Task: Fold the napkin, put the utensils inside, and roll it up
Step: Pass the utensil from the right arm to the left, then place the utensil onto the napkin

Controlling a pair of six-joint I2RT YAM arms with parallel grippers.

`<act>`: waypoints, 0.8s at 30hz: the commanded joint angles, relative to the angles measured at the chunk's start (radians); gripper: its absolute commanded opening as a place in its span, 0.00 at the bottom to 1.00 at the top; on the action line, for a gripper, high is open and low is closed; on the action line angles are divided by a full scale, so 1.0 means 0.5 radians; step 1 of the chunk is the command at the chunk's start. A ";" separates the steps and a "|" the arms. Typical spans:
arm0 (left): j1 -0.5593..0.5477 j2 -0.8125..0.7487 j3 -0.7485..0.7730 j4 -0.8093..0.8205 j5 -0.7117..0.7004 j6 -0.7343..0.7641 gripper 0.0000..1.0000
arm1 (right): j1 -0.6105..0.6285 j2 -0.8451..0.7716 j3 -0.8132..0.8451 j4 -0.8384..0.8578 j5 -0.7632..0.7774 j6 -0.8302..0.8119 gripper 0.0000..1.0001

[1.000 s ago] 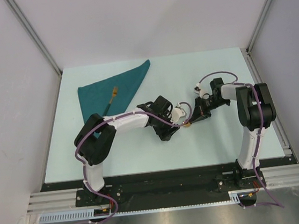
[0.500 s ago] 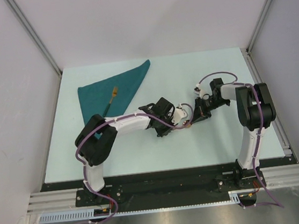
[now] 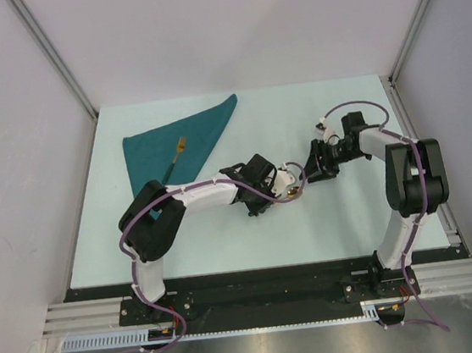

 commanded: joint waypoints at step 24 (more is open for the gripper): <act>1.325 0.020 0.540 -0.393 -0.119 -0.278 0.00 | -0.216 -0.508 -0.067 0.361 0.031 0.404 0.59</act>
